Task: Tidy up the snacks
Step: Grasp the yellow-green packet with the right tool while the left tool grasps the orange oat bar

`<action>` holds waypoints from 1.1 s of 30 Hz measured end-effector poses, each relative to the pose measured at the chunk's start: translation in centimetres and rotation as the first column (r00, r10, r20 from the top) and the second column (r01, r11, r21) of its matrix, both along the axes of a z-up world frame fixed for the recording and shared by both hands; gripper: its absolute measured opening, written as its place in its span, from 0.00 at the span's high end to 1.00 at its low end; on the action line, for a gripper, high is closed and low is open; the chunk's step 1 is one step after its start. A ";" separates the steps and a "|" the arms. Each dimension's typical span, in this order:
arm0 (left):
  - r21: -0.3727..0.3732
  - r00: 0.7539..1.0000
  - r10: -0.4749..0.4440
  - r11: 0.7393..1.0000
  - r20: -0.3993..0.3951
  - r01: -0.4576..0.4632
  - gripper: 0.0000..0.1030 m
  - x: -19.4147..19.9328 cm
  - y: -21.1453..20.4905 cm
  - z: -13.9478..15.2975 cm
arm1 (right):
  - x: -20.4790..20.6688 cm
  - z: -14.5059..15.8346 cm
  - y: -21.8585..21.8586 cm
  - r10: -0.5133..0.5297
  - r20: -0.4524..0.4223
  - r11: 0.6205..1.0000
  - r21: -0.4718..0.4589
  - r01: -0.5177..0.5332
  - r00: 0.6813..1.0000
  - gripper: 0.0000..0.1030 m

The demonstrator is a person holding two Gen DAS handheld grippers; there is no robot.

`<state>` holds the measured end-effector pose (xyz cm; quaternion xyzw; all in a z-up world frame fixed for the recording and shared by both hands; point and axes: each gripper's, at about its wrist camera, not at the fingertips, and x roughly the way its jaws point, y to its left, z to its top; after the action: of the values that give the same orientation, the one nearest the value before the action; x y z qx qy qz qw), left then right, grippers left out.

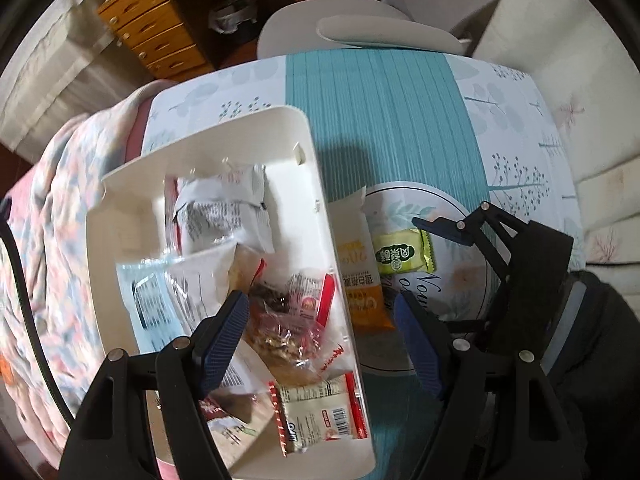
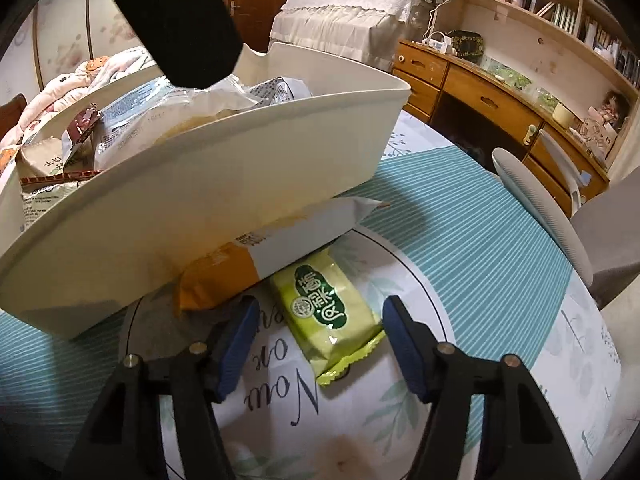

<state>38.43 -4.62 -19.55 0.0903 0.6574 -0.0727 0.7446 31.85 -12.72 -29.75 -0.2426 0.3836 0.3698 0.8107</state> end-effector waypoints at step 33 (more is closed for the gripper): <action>0.085 0.963 -0.244 0.963 -0.114 0.254 0.28 5.3 -6.4 -2.4 | -3.7 0.8 -7.0 -0.312 -0.286 0.948 -0.030 0.318 0.906 0.60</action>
<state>43.70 -11.06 -21.93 0.2052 0.6808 -0.1375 0.6895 28.14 -19.77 -29.00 -0.1142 0.5279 0.2687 0.7976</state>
